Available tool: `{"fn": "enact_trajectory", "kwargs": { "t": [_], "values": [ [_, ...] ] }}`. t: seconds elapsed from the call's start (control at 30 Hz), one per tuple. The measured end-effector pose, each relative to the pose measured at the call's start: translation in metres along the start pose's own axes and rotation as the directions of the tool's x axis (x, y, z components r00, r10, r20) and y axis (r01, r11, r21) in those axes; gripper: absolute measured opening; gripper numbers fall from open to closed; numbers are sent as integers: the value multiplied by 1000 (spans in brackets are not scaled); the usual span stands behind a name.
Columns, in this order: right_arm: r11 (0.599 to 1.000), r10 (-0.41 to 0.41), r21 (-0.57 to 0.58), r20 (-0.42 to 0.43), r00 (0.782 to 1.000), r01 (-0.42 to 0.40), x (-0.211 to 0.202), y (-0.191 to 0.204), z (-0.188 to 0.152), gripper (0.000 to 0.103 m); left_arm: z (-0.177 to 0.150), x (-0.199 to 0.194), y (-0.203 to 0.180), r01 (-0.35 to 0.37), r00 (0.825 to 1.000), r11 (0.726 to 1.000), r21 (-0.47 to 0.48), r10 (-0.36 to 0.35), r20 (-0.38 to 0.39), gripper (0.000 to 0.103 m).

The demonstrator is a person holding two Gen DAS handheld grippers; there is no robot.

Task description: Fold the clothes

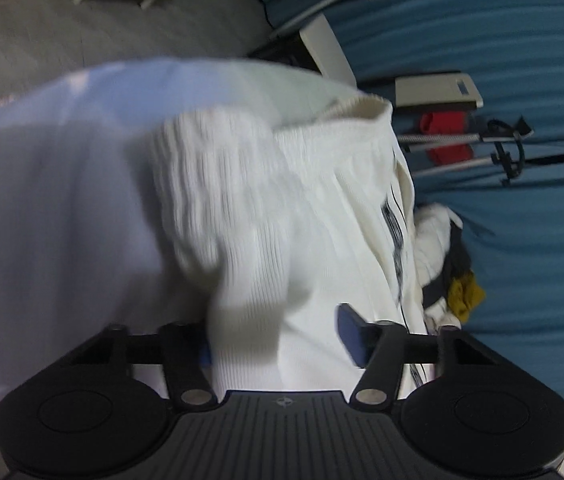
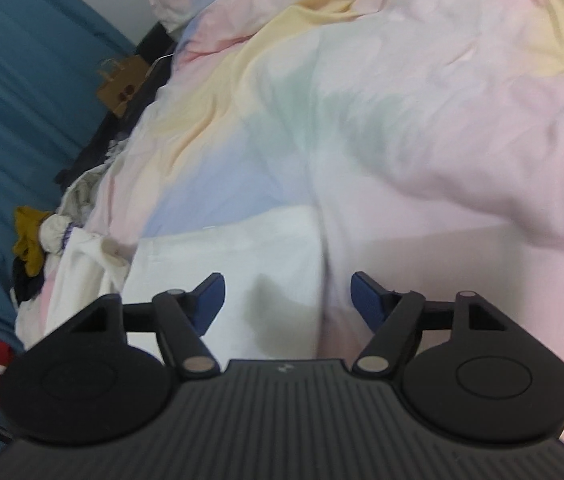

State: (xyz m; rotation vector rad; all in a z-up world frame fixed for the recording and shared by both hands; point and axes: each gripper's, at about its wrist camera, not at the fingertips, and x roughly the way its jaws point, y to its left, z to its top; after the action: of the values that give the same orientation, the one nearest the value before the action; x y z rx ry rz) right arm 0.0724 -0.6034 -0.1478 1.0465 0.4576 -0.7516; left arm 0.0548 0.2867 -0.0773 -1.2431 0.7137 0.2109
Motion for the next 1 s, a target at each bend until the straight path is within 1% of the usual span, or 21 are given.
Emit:
{"fn": "enact_trajectory", "kwargs": {
  "t": [0.03, 0.07, 0.1, 0.13, 0.17, 0.23, 0.27, 0.3, 0.4, 0.5, 0.57, 0.67, 0.7, 0.77, 0.8, 0.87, 0.9, 0.93, 0.97, 1.0],
  "values": [
    [1000, 4, -4, 0, 1000, -4, 4, 1, 0, 36, 2, 3, 2, 1, 1000, 1000, -12, -1, 2, 34],
    [1000, -2, -12, 4, 1000, 2, 7, 3, -1, 21, 2, 3, 2, 2, 1000, 1000, -14, -2, 7, 25],
    [1000, -13, -27, 12, 1000, 14, 8, 5, -1, 15, 2, 2, 2, 0, 1000, 1000, -9, 0, 19, 8],
    [999, -22, -45, 20, 1000, 23, 9, 6, -1, 9, 0, -1, 1, 1, 999, 1000, 1, -1, 38, 7],
    [998, -25, -55, 28, 999, 27, 8, 7, 0, 7, 0, -5, -1, 4, 998, 1000, 16, -5, 62, 6],
    [999, -7, -39, 54, 999, 9, 0, 6, 2, 6, -2, -18, -5, 13, 992, 999, 44, -18, 122, 3],
    [1000, 7, -26, 71, 997, -5, -6, 5, 4, 6, -2, -25, -6, 17, 988, 998, 58, -25, 151, 3],
    [1000, 22, -16, 90, 996, -21, -13, 4, 5, 5, -3, -30, -8, 19, 986, 997, 72, -30, 165, 2],
    [999, 34, -5, 135, 990, -34, -35, 3, 7, 5, -3, -42, -12, 19, 986, 994, 111, -37, 164, 2],
    [1000, 7, -7, 176, 984, -6, -56, 2, 8, 5, 1, -54, -19, 3, 988, 988, 152, -27, 155, 2],
    [999, -35, -7, 188, 981, 37, -65, 0, 7, 5, 3, -65, -19, -10, 990, 984, 177, -15, 143, 2],
    [994, -107, -5, 163, 981, 109, -66, -4, 5, 5, 8, -73, -15, -30, 994, 981, 192, 9, 112, 2],
    [991, -129, -7, 145, 981, 131, -63, -6, 4, 5, 11, -72, -14, -45, 994, 979, 198, 25, 102, 3],
    [986, -166, -13, 96, 981, 168, -53, -10, 2, 6, 13, -67, -13, -67, 997, 972, 227, 56, 58, 3],
    [984, -174, -10, 75, 982, 175, -49, -13, 2, 6, 12, -65, -14, -77, 997, 967, 242, 69, 41, 4],
    [986, -169, 3, 52, 984, 169, -46, -16, 2, 8, 11, -64, -15, -94, 996, 959, 266, 92, 23, 8],
    [986, -167, 10, 58, 984, 167, -48, -15, 3, 9, 10, -64, -15, -102, 995, 956, 275, 102, 17, 14],
    [986, -165, 17, 65, 984, 165, -50, -14, 3, 9, 10, -65, -16, -110, 994, 952, 284, 112, 10, 24],
    [987, -164, 16, 74, 984, 163, -53, -12, 4, 10, 9, -67, -17, -119, 993, 948, 297, 120, 16, 30],
    [987, -162, 6, 86, 983, 162, -55, -9, 4, 10, 7, -71, -19, -130, 991, 940, 315, 127, 29, 41]
  ]
}}
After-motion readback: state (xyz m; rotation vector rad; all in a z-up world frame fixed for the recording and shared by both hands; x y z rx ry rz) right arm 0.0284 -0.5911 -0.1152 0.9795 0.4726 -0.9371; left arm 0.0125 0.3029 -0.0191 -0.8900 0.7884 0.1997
